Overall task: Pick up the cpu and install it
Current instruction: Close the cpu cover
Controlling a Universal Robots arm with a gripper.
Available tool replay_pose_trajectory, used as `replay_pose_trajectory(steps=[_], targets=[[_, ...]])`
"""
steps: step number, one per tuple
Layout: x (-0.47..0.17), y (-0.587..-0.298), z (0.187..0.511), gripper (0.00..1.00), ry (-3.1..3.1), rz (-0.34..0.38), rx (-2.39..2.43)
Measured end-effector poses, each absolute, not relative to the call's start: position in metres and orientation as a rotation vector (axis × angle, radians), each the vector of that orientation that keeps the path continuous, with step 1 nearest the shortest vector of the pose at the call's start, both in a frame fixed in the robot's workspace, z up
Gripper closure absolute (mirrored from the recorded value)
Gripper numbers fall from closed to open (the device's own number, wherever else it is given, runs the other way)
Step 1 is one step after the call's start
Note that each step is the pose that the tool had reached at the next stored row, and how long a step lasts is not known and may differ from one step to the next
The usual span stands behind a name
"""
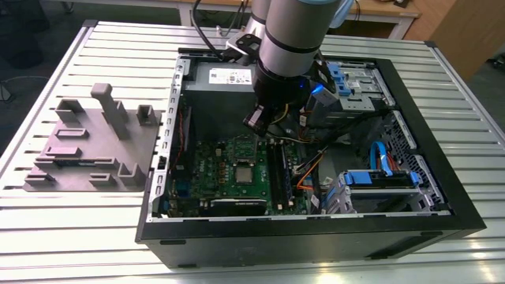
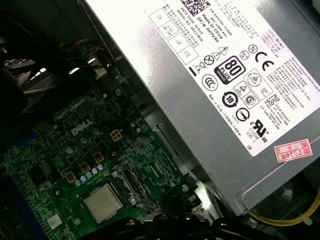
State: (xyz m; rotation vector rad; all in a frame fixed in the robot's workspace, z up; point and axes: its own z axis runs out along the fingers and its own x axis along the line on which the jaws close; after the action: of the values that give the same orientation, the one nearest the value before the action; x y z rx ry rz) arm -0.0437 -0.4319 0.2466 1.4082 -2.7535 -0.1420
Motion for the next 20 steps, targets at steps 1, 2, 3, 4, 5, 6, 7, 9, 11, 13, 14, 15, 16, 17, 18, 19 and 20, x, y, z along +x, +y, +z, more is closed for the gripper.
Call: replay_pose_trajectory(steps=[1, 2, 3, 4, 5, 6, 7, 9, 11, 13, 14, 15, 16, 17, 18, 19, 20], targets=[[-0.0438, -0.432, 0.2468, 0.9, -2.753, -0.143, 1.409], [-0.0437, -0.432, 0.247, 0.9, -2.753, -0.144, 1.41], [-0.0437, -0.4322, 0.2472, 0.9, -2.753, -0.146, 1.41], [-0.0437, -0.4324, 0.2474, 0.9, -2.754, -0.149, 1.411], [-0.0437, -0.4326, 0.2476, 0.9, -2.755, -0.152, 1.411], [-0.0437, -0.4328, 0.2475, 0.9, -2.756, -0.155, 1.412], [-0.0437, -0.4331, 0.2475, 0.9, -2.756, -0.157, 1.412], [-0.0436, -0.4345, 0.2475, 0.9, -2.756, -0.157, 1.412], [-0.0437, -0.4366, 0.2475, 0.9, -2.756, -0.157, 1.412], [-0.0437, -0.4374, 0.2476, 0.9, -2.756, -0.159, 1.413], [-0.0437, -0.4375, 0.2478, 0.9, -2.757, -0.16, 1.413], [-0.0437, -0.4376, 0.2478, 0.9, -2.757, -0.162, 1.413], [-0.0437, -0.4378, 0.2479, 0.9, -2.757, -0.163, 1.414], [-0.0437, -0.4379, 0.248, 0.9, -2.758, -0.164, 1.414], [-0.0437, -0.438, 0.248, 0.9, -2.758, -0.166, 1.414], [-0.0437, -0.4381, 0.2481, 0.9, -2.758, -0.168, 1.414], [-0.0437, -0.4382, 0.2482, 0.9, -2.759, -0.169, 1.415]])
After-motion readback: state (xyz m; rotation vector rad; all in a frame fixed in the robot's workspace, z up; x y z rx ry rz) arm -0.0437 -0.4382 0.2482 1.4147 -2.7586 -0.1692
